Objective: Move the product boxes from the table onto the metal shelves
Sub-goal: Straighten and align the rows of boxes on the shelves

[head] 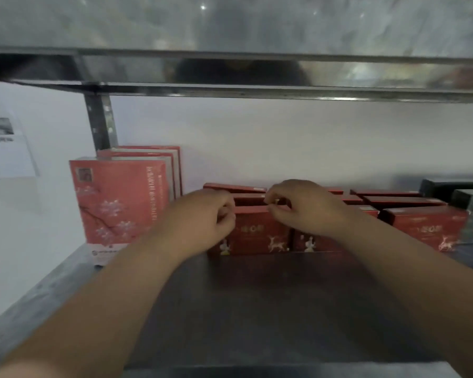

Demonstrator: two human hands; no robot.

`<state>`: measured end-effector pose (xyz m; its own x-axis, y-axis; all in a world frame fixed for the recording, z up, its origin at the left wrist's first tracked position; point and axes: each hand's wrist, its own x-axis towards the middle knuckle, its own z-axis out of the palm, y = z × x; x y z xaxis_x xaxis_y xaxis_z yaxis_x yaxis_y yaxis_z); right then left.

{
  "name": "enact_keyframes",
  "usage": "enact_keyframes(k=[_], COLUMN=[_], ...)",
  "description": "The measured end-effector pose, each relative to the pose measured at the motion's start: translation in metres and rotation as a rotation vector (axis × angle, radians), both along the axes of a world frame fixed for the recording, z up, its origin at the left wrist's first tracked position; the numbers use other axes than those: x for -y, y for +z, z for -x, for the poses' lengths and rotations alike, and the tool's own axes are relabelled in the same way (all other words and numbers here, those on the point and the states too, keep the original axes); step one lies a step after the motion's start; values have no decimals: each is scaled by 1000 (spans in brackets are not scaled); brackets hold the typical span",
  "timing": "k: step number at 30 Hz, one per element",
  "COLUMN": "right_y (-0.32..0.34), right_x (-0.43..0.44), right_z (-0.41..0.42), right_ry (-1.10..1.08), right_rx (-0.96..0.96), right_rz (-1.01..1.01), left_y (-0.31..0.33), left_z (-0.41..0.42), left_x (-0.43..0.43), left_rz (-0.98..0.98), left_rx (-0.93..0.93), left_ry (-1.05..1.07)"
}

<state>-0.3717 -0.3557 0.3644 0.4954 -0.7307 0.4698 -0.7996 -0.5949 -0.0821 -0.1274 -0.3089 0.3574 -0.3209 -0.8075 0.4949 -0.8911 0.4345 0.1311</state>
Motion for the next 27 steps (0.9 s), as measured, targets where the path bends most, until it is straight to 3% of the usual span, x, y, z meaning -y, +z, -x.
enact_keyframes(k=[6, 13, 21, 27], right_y=[33, 48, 45, 36], right_x=[75, 129, 154, 162], right_z=[61, 88, 92, 83], right_ry=[-85, -133, -196, -202], right_rx=[-164, -331, -422, -406], right_rz=[-122, -277, -404, -383], left_y=[44, 52, 51, 52], left_z=[33, 53, 46, 46], left_x=[82, 151, 187, 193], left_rz=[-66, -206, -373, -452], left_rx=[104, 341, 514, 577], left_ry=[121, 256, 260, 205])
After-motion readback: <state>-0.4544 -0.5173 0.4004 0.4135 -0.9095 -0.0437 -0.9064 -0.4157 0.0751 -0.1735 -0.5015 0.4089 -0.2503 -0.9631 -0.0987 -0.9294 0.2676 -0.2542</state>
